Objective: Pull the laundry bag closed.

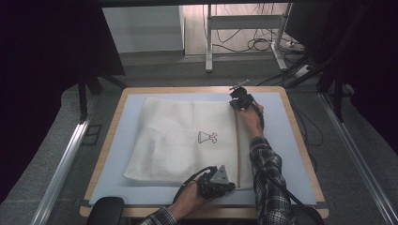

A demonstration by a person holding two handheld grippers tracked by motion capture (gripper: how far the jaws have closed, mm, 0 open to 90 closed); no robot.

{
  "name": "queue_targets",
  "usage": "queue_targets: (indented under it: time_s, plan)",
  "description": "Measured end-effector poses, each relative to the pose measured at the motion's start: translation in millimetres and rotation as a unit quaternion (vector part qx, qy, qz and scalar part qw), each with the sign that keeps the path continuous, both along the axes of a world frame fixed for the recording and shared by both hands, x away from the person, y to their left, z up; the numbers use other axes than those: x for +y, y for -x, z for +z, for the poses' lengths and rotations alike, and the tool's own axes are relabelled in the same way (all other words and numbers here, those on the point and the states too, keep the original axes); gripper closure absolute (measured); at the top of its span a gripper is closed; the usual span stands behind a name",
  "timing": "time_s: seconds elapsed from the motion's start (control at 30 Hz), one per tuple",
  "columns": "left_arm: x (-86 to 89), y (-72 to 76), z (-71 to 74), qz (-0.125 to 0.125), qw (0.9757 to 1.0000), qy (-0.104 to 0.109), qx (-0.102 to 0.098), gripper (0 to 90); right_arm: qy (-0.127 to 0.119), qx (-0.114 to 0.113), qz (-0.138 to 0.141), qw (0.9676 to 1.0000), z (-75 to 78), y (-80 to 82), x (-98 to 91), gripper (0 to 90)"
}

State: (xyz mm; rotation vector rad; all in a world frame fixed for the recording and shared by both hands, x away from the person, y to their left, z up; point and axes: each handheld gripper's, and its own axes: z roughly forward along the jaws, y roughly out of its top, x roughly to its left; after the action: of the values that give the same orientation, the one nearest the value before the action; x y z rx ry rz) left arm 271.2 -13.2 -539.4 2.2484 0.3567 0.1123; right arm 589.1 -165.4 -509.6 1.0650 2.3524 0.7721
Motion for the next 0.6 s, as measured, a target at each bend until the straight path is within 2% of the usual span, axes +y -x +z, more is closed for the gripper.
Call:
queue_targets:
  time_s: [0.07,0.2,0.33,0.43,0.53,0.6]
  plan:
    - [0.0,-0.1,0.0,0.0,1.0,0.002,0.002,86.6,-0.001,-0.002,0.0,1.0,1.0,1.8,-0.1,80.8]
    - [-0.2,1.7,0.3,0.003,1.0,0.002,-0.008,85.8,-0.01,0.001,0.007,0.9999,3.0,5.7,-0.1,74.6]
    - [0.9,1.0,3.1,0.011,0.9998,0.015,-0.003,83.1,-0.017,-0.001,0.014,0.9998,4.2,11.7,-0.7,70.2]
    - [2.6,0.4,7.0,0.025,0.9991,0.033,0.001,78.8,-0.022,-0.002,0.016,0.9996,5.1,15.8,-2.4,66.7]
    - [4.9,-1.5,9.5,0.033,0.9988,0.037,-0.001,70.9,-0.028,0.001,0.017,0.9995,6.0,19.7,-3.9,58.4]
    - [5.2,-2.4,9.4,0.039,0.9986,0.035,-0.001,65.3,-0.026,-0.003,0.016,0.9995,7.0,22.5,-4.4,56.1]
